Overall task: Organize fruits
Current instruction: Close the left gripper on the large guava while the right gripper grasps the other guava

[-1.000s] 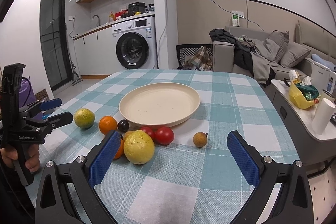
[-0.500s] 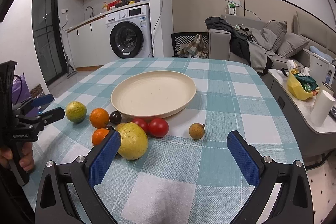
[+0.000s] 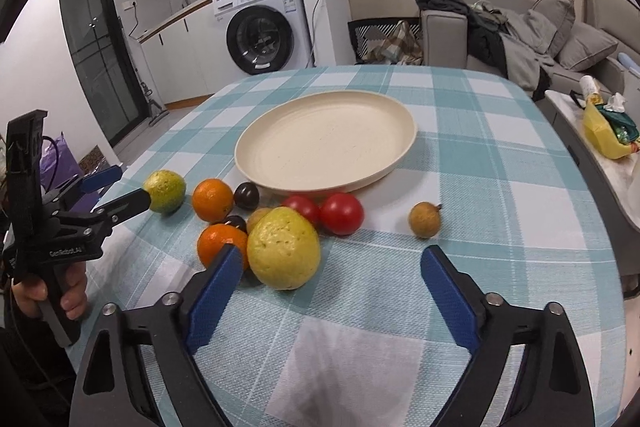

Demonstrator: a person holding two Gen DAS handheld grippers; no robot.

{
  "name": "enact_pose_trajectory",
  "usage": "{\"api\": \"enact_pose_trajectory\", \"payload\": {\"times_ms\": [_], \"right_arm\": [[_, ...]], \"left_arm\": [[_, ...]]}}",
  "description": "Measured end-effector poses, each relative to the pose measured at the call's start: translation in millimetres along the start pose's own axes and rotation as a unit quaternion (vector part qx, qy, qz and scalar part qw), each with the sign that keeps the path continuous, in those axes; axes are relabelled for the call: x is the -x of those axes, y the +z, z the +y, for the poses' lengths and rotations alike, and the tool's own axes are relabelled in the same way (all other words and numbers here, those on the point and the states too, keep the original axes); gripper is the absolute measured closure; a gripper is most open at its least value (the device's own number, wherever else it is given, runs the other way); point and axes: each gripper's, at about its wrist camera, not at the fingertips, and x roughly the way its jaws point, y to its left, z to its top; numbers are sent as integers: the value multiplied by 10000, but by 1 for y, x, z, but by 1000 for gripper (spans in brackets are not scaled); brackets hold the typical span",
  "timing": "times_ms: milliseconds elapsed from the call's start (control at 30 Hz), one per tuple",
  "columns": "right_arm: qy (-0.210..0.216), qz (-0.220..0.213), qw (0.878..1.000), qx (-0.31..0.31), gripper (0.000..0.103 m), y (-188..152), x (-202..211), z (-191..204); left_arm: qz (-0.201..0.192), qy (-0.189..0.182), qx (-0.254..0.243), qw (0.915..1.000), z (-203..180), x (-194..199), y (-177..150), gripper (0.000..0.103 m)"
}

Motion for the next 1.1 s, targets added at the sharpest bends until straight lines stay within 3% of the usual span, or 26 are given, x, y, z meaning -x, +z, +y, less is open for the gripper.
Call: {"api": "enact_pose_trajectory", "payload": {"times_ms": [633, 700, 767, 967, 1100], "right_arm": [[642, 469, 9960, -399, 44, 4, -28, 5], [685, 516, 9954, -424, 45, 4, -31, 5], [694, 536, 9952, -436, 47, 4, -32, 6], [768, 544, 9942, -516, 49, 5, -32, 4], [794, 581, 9936, -549, 51, 5, -36, 3]], "left_arm": [[761, -63, 434, 9961, 21, -50, 3, 1], [764, -160, 466, 9959, 22, -53, 5, 8], [790, -223, 450, 9956, 21, -56, 5, 25], [942, -424, 246, 9943, 13, -62, 5, 56], [954, -530, 277, 9936, 12, -63, 5, 57]]}}
